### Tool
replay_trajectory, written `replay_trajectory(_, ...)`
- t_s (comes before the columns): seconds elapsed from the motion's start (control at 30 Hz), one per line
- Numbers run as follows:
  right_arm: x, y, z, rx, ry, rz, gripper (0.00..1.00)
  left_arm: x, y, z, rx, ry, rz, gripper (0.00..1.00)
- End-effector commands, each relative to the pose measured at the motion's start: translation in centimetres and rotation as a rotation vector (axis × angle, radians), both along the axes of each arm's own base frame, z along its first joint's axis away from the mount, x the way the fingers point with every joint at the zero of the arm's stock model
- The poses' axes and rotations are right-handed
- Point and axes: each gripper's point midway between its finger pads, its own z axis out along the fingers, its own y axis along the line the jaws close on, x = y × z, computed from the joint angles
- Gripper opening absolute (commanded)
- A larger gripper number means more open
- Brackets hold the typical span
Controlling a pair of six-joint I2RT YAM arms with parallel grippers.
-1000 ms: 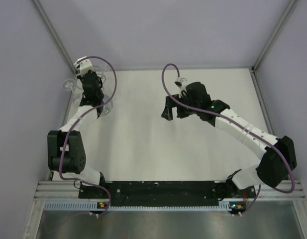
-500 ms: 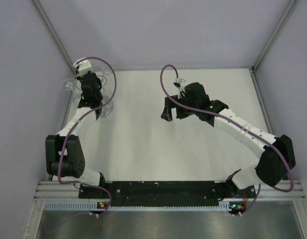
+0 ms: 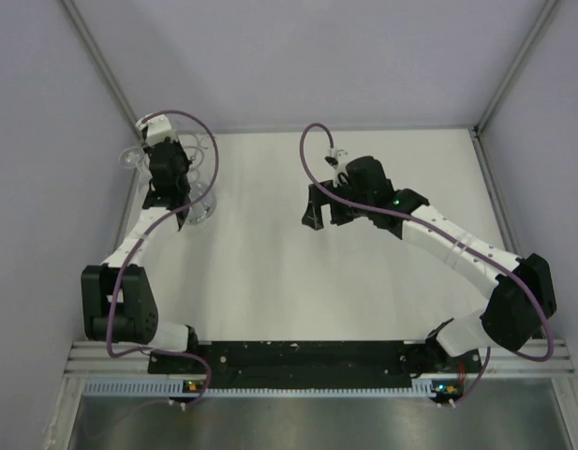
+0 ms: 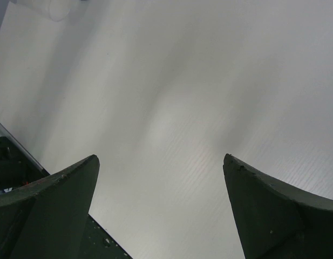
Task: Take the wine glass off the wine glass rack
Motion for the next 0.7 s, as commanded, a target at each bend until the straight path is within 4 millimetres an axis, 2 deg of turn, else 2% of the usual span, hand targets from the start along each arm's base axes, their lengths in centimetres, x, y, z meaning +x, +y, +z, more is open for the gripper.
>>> replay_trajectory(0.0,-0.2,0.8,2.0,0.034,-0.055,0.029,0.97,-1.0,-2.3,7.2,-0.048,-0.219,-0.097,0.00)
replay_trajectory(0.17,-0.5,0.9,2.3,0.034,-0.061,0.038,0.98,-1.5,-3.9,8.2,-0.028,-0.233,-0.126,0.00)
replay_trajectory(0.33,-0.6,1.0,2.4,0.033,-0.066,0.042,0.97,-1.7,-5.5,8.0,-0.031,-0.229,-0.189,0.00)
replay_trajectory(0.5,-0.7,1.1,2.6,0.033,-0.066,0.043,0.97,-1.7,-8.0,7.8,-0.052,-0.226,-0.284,0.00)
replay_trajectory(0.67,-0.6,0.6,3.0,0.022,-0.082,0.026,0.97,-1.7,-11.2,8.5,-0.057,-0.228,-0.376,0.00)
